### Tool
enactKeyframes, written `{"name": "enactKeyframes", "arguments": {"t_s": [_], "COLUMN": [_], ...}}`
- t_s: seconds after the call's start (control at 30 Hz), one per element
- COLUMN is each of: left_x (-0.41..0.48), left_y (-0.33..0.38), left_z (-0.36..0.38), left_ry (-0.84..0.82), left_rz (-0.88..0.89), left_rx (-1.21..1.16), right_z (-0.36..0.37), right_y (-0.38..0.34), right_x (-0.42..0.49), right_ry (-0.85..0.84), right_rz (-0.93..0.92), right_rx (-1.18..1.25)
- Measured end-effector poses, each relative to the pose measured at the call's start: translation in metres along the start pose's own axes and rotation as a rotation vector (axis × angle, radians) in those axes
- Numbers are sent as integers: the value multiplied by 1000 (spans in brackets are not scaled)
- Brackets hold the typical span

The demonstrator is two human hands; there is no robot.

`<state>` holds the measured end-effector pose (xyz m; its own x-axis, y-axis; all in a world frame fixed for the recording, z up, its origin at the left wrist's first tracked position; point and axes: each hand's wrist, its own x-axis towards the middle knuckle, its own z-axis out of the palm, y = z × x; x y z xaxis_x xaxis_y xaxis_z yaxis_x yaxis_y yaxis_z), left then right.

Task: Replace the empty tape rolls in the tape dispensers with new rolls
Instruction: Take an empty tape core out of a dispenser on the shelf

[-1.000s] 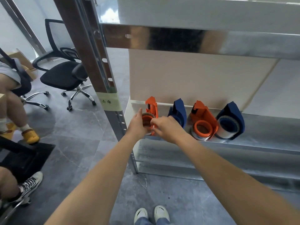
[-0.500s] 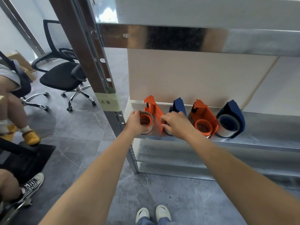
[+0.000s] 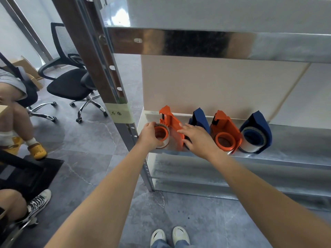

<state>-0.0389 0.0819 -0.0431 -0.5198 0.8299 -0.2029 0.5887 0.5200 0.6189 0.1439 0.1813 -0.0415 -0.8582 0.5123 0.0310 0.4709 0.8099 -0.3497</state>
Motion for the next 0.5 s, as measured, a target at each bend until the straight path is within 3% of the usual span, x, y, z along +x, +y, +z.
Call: {"name": "enactKeyframes", "arguments": {"t_s": [0.23,0.5], "left_x": [-6,-11], "left_y": [2,6], "left_z": [3,-1], "left_ry": [34,139], "left_rz": [-36,73], "left_rx": [-70,-78], "right_z": [3,4], "right_y": [1,2], "right_x": [-5,-4], "right_ry": [-42,-42], "right_rz": [12,16], "right_rx": [-5,7]}}
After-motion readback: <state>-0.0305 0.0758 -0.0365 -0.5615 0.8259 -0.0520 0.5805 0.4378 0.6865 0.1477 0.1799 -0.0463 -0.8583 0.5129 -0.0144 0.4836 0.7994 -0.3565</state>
